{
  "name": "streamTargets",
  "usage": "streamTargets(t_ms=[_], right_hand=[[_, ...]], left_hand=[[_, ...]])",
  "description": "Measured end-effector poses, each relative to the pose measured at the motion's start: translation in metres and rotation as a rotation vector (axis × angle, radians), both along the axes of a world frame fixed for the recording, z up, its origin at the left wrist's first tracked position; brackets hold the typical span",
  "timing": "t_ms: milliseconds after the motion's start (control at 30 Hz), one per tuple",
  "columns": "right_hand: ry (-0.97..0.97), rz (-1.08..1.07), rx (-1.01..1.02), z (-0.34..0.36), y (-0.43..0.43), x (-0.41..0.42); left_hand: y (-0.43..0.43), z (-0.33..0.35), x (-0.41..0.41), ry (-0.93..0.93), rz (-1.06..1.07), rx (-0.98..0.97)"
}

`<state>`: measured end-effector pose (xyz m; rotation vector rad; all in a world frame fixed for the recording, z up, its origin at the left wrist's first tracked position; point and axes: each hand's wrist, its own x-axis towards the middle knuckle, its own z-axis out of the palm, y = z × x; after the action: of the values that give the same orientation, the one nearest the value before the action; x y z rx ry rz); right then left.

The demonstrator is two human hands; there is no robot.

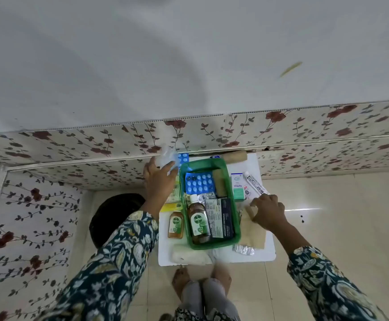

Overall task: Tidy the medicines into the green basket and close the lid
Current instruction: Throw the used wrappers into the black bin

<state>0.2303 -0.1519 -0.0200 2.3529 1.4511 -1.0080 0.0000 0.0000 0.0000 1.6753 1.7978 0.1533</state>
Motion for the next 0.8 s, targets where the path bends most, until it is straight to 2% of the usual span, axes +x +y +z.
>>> streamTargets(t_ms=[233,367,567,633,700,800], right_hand=[[-0.023,0.029,-0.026,0.003,0.004,0.004],[-0.002,0.047,-0.02,0.029,0.002,0.004],[-0.029,0.024,0.162,0.097,-0.001,0.008],[0.076,-0.025,0.295,0.123,0.001,0.01],[0.262,-0.114,0.417,0.15,0.007,0.005],[0.554,-0.225,0.485,0.182,0.024,-0.02]], left_hand=[[0.036,-0.012,-0.003,0.045,-0.116,-0.107],[0.025,0.012,-0.004,-0.03,-0.111,0.037],[0.003,0.069,-0.013,-0.197,-0.065,0.185],[-0.007,0.085,-0.018,-0.24,-0.003,0.224],[-0.016,0.1,-0.023,-0.273,0.055,0.248],[-0.024,0.109,-0.039,-0.395,0.18,0.2]])
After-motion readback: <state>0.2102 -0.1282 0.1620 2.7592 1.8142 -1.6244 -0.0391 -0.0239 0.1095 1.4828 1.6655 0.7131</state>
